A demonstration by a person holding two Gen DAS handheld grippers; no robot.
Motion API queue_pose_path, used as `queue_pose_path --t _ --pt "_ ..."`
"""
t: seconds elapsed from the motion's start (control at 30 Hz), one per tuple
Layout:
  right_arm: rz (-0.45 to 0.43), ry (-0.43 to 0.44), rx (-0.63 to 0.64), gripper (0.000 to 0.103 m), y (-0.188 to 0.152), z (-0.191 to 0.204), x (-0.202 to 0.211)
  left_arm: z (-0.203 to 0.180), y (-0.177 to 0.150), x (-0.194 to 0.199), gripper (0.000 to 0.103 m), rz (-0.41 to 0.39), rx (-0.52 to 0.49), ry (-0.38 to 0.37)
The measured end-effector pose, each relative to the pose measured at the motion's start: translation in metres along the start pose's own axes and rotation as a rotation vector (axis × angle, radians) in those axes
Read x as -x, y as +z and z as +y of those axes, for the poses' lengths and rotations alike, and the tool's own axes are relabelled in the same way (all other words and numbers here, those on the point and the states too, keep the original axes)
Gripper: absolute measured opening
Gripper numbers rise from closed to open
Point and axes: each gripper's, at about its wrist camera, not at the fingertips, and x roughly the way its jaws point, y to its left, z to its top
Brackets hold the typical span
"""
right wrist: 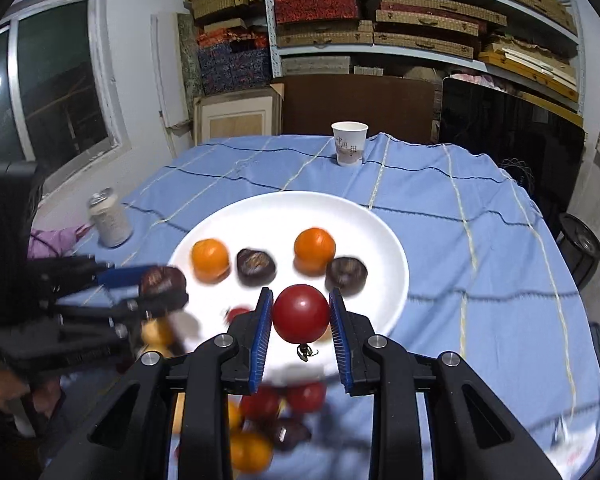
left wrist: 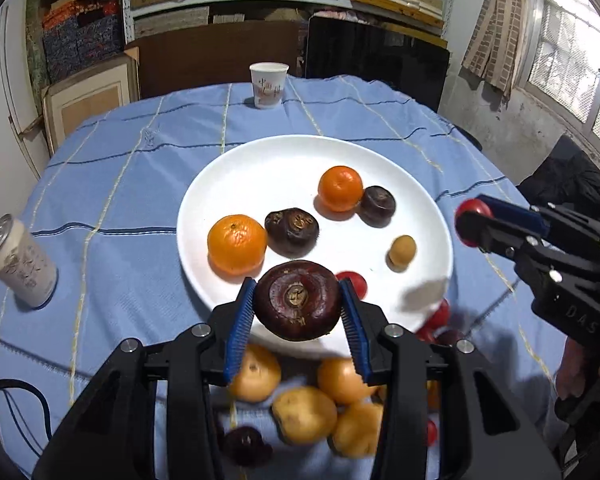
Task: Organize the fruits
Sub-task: 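Carry both fruits onto the white plate and open both tools, then move both tools back toward the fruit cluster, then grasp a dark brown fruit with the left tool while the right tool grasps an orange tomato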
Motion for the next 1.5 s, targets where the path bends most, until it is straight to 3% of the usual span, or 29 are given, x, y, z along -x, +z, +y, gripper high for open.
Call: queue_pose_path --t 0.17,0.23,0.27,0.33,0.53,0.63,0.83,1.03,1.17,1.33,1.5 --pt "0.046 0.045 -0.056 0.03 0.017 -0.008 -0.043 -0.004 0.011 -0.027 0.043 0.028 -0.018 0.039" --pt "0.045 0.041 -0.072 0.061 0.021 -0.008 -0.05 -0.004 0.014 -0.028 0.061 0.023 -0.009 0.045" --pt "0.024 0.026 -0.076 0.064 0.022 -0.008 -0.047 -0.004 0.014 -0.027 0.068 0.015 -0.003 0.053" --pt "0.004 0.031 -0.063 0.064 0.021 -0.005 -0.04 -0.001 0.014 -0.019 0.082 -0.015 0.007 0.065" --pt "-0.027 0.013 -0.044 0.064 0.01 -0.004 -0.006 0.01 -0.001 0.018 0.085 -0.057 0.036 0.055" --pt "-0.036 0.025 -0.037 0.064 -0.006 -0.001 0.017 0.012 -0.017 0.038 0.094 -0.077 0.034 0.049" --pt "-0.003 0.04 -0.022 0.064 -0.064 0.015 0.045 0.016 -0.07 0.067 0.096 -0.089 0.047 0.027" --pt "0.024 0.026 -0.035 0.064 -0.108 0.03 0.047 0.016 -0.12 0.05 0.097 -0.023 0.034 0.041" --pt "0.055 0.023 -0.044 0.064 -0.115 0.036 0.039 0.024 -0.13 0.049 0.097 -0.03 0.068 0.045" --pt "0.101 0.036 -0.047 0.05 -0.115 0.043 0.027 0.03 -0.128 0.05 0.097 -0.046 0.098 0.052" --pt "0.136 0.031 -0.105 0.05 -0.109 0.04 0.015 0.03 -0.127 0.05 0.097 -0.05 0.102 0.058"
